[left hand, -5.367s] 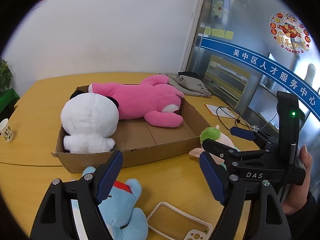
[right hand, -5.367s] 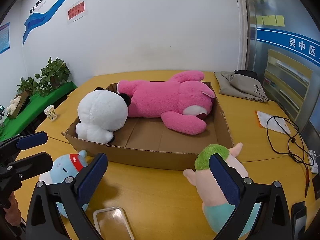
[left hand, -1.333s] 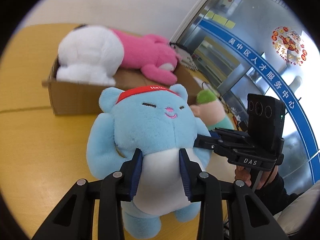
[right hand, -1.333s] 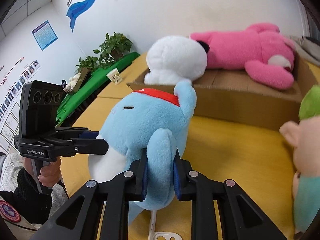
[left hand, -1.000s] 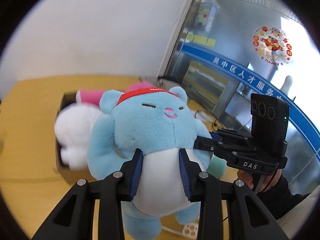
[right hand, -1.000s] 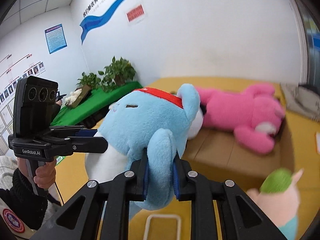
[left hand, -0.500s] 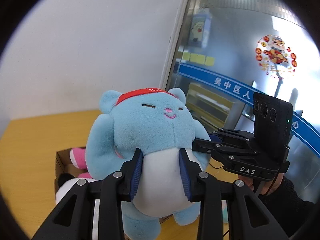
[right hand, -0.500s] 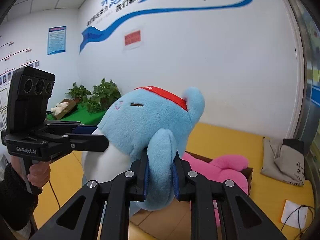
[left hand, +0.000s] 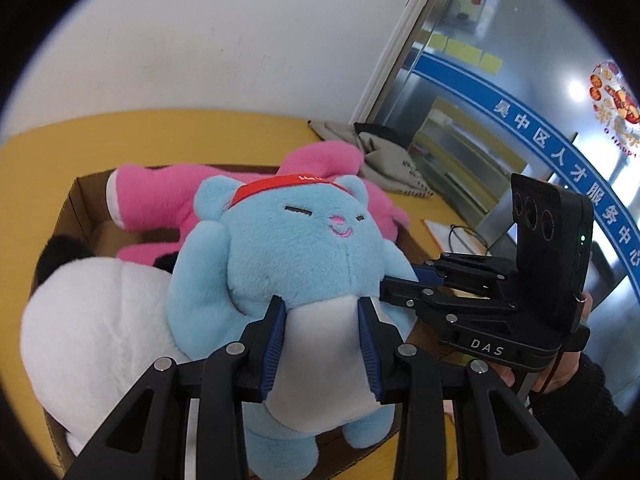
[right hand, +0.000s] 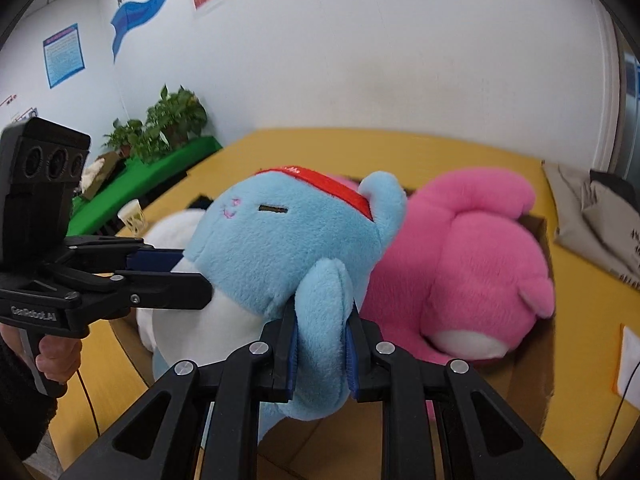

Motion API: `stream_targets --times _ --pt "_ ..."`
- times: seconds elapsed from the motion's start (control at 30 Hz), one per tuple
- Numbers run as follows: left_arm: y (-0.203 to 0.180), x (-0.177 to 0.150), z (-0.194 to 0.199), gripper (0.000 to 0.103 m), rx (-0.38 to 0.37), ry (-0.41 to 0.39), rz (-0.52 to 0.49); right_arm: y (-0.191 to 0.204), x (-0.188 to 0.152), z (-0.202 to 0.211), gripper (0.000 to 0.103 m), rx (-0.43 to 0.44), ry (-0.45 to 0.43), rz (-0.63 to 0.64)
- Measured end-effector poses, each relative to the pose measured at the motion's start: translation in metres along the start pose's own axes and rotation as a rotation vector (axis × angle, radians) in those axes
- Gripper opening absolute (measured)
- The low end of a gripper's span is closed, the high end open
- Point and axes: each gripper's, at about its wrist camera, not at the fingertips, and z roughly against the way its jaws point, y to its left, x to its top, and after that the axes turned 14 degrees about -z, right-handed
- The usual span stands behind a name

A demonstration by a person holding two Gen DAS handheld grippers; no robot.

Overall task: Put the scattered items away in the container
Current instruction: 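Lower the blue bear into the box and open both grippers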

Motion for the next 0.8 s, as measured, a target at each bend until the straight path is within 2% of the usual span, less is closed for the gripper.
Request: stream_targets --times 0.37,0.47,0.63,0.8 --pt "-0.012 -0.029 -0.033 0.033 0.012 0.088 0.058 -0.030 -0.008 -0.023 0.020 -0.065 0.169 -0.057" --pt "-0.008 -0.033 -0.031 0.034 0.017 0.067 0.074 -0.034 -0.015 -0.030 0.021 -0.086 0.197 -0.062" --pt "-0.009 -0.032 -0.026 0.040 0.051 0.064 0.066 -0.039 -0.015 -0.030 0.025 -0.070 0.200 -0.112" --pt "-0.009 -0.031 -0.007 0.044 0.079 0.016 0.081 -0.034 -0.024 -0.033 0.025 -0.074 0.231 -0.130"
